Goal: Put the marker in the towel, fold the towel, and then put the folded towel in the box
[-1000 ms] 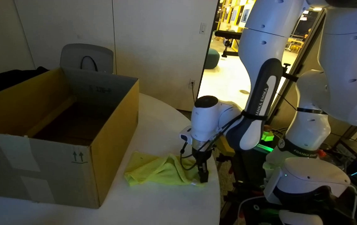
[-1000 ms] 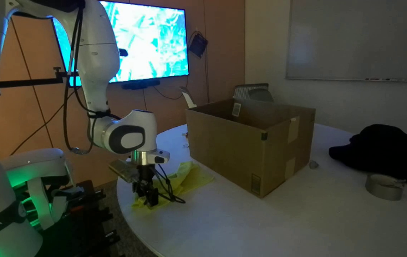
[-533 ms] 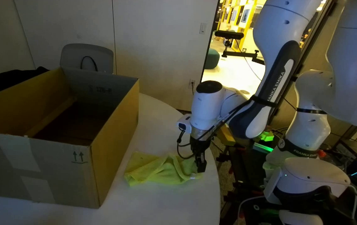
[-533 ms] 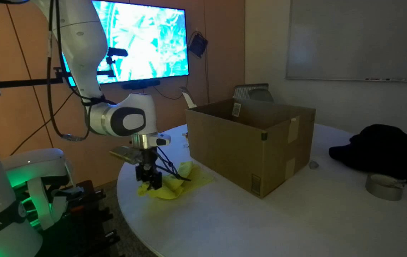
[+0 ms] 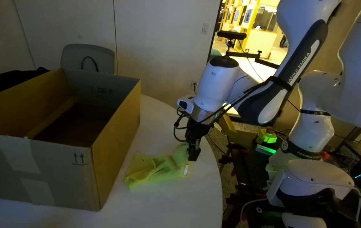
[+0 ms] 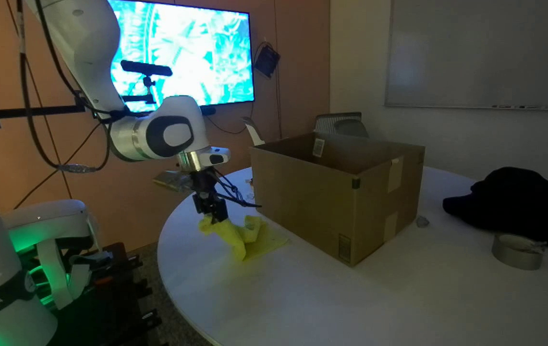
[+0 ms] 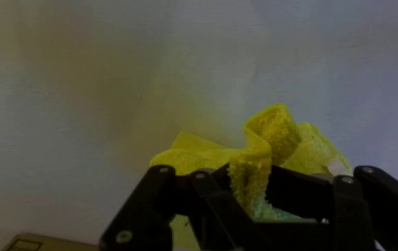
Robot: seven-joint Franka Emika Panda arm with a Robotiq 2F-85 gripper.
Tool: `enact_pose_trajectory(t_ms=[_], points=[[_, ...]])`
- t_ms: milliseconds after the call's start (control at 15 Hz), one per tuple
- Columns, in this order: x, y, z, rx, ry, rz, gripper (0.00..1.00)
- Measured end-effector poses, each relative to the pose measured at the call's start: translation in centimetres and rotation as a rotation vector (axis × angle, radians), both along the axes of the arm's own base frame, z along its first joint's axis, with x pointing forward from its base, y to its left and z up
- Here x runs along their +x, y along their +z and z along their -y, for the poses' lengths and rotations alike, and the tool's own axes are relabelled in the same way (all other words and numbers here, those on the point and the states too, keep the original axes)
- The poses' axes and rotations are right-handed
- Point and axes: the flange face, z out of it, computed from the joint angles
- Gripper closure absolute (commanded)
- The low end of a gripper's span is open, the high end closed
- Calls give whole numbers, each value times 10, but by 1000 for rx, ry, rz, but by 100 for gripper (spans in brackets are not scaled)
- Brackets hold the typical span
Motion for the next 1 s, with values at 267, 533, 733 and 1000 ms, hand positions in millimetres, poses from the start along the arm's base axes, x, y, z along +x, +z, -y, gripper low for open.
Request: enact_pose_trajectory(t_ms=[267, 533, 733, 1000], points=[[11, 21, -6, 83, -143, 123, 96], [33, 32, -14, 142, -314, 213, 98], [60, 25, -21, 156, -440, 244, 97], [74, -18, -56, 135, -522, 229, 83]])
